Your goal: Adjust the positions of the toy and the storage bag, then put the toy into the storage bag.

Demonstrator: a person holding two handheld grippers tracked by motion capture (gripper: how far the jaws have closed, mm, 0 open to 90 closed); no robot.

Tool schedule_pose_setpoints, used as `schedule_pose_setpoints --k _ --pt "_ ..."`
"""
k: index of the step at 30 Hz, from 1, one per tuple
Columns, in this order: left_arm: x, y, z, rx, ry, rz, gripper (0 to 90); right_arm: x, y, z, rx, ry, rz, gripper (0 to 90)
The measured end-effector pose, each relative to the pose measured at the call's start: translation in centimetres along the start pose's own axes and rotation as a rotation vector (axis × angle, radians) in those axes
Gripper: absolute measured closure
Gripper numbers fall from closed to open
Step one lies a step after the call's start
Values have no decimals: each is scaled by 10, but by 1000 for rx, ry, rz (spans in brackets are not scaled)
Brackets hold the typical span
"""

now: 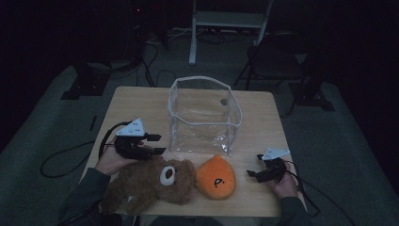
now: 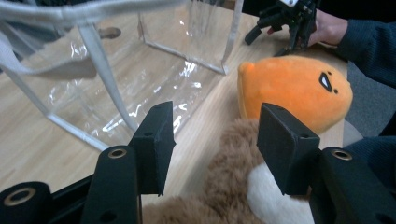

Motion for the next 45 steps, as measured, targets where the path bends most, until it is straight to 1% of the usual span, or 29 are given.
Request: schedule_pose_setpoints --k 3,7,8,11,12,17,18,19,20,25,29,30,32,35,38,41,42,44,45 --pt "8 0 3 4 -1 -12 453 0 0 0 0 0 0 117" --pt "18 6 8 -3 -1 -29 438 0 0 0 0 -1 0 117" --pt "20 7 9 2 1 -32 436 0 0 0 0 -1 0 117" --pt "22 8 10 4 1 -35 432 0 0 0 1 -2 0 117" --pt "26 11 13 14 -5 -42 432 0 0 0 1 -2 0 116" --pt "32 14 17 28 1 -49 421 0 0 0 1 -2 0 117" --pt "35 16 19 36 -3 -58 419 0 0 0 1 -2 0 117" --pt "37 18 19 35 -2 -66 418 0 0 0 1 -2 0 117" --pt "38 18 20 39 2 -70 411 0 0 0 1 -2 0 117" --pt "39 20 25 52 19 -60 373 0 0 0 1 -2 0 116" --pt "39 20 26 56 16 -55 358 0 0 0 1 -2 0 117" --pt "40 21 24 37 2 -62 334 0 0 0 1 -2 0 117" --pt "42 23 24 31 -5 -65 313 0 0 0 1 -2 0 117" --pt "43 24 26 37 -12 -64 297 0 0 0 1 -2 0 117" --pt "44 25 29 59 -5 -61 293 0 0 0 1 -2 0 116" --pt "45 26 30 63 -1 -58 293 0 0 0 1 -2 0 117" --pt "45 28 35 83 22 -56 293 0 0 0 1 -2 0 117" --pt "45 30 39 107 36 -60 293 0 0 0 1 -2 0 116" --pt "45 31 40 109 46 -65 293 0 0 0 1 -2 0 117"
Point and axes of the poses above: each handheld gripper's, and its own axes: y roughly forward along the jaws, x roughly out of its underside, z roughly to its right, the point moved 7 cm from there along y, roughly forward along the jaws, and after that the axes turned 4 degrees about -x, right-handed, at the moved point
